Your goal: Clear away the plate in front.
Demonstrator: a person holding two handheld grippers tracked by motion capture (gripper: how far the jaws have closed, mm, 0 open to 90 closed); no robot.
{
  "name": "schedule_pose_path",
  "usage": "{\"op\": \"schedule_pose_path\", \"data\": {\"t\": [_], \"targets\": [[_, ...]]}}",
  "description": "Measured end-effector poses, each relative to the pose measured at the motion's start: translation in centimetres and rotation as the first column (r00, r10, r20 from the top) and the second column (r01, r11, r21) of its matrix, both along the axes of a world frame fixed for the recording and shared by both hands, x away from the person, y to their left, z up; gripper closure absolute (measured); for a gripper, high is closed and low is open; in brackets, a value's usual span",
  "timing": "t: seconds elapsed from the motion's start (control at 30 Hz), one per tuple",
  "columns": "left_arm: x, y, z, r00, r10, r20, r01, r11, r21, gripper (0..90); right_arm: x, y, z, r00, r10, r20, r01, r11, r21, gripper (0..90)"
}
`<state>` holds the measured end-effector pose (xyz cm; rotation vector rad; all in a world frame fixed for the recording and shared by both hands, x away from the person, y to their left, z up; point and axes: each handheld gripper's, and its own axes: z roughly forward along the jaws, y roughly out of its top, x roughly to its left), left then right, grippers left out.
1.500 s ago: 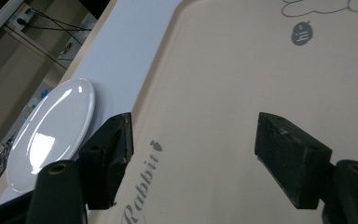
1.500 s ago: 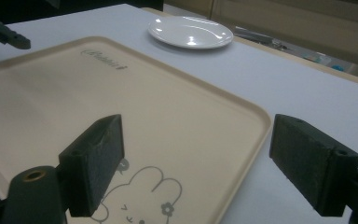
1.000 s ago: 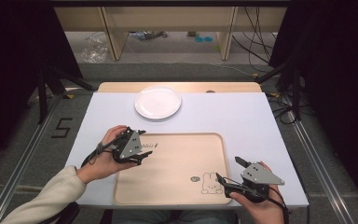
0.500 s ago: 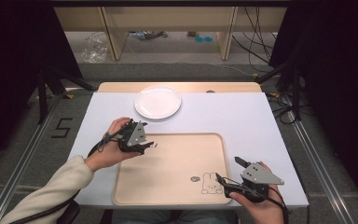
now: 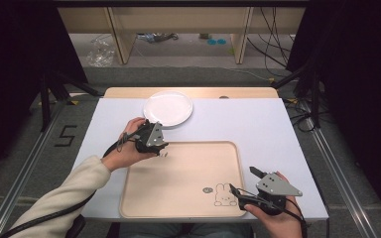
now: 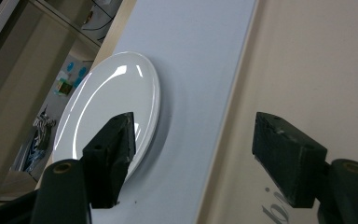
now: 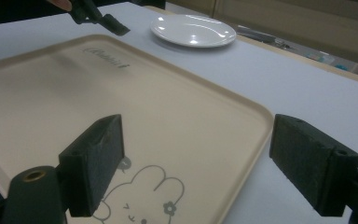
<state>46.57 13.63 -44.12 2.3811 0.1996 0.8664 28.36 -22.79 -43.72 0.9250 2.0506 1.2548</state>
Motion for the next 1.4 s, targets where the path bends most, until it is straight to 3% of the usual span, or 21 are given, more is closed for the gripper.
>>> {"op": "schedule_pose_path", "data": {"t": [0.23, 0.37, 0.6, 0.7, 0.77, 0.8, 1.1, 1.23, 1.4], "targets": [[1.6, -0.5, -0.6, 0.9997, 0.023, -0.003, -0.023, 0.9997, 0.008, 31.1, 0.0, 0.0, 0.0, 1.0000, 0.000, 0.000, 0.000, 1.000, -0.002, 18.8], [3.3, -0.9, -1.1, 0.9986, 0.053, -0.007, -0.053, 0.9985, 0.014, 33.2, 0.0, 0.1, -0.1, 1.0000, -0.001, 0.003, 0.001, 1.000, 0.003, 18.8], [4.6, -1.7, -1.9, 0.9979, 0.064, -0.008, -0.063, 0.9974, 0.034, 35.2, 0.0, 0.0, -0.1, 1.0000, -0.001, 0.003, 0.001, 1.000, 0.003, 18.8], [5.2, -2.1, -2.3, 0.9978, 0.065, 0.013, -0.066, 0.9956, 0.067, 36.7, 0.0, 0.0, -0.1, 1.0000, 0.000, 0.002, 0.000, 1.000, 0.004, 18.8], [5.4, -2.1, -2.5, 0.9979, 0.064, 0.007, -0.065, 0.9950, 0.077, 37.2, 0.0, 0.0, -0.1, 1.0000, 0.000, 0.004, 0.000, 1.000, 0.005, 18.8], [5.8, -2.1, -2.5, 0.9976, 0.069, 0.005, -0.069, 0.9907, 0.118, 37.7, 0.0, 0.0, -0.1, 1.0000, 0.001, 0.002, -0.001, 1.000, 0.003, 18.8], [6.8, -2.5, -3.4, 0.9969, 0.079, 0.004, -0.078, 0.9838, 0.161, 42.3, -0.1, 0.0, 0.0, 0.9996, 0.004, -0.028, -0.004, 1.000, -0.002, 18.8], [7.3, -2.6, -3.6, 0.9964, 0.085, 0.006, -0.085, 0.9797, 0.182, 45.2, 0.0, 0.0, -0.1, 1.0000, 0.006, -0.007, -0.006, 1.000, -0.002, 18.8], [7.7, -2.7, -3.8, 0.9959, 0.091, -0.001, -0.089, 0.9755, 0.201, 48.0, 0.0, 0.0, -0.1, 0.9998, 0.006, -0.018, -0.006, 1.000, 0.003, 18.8]]}}
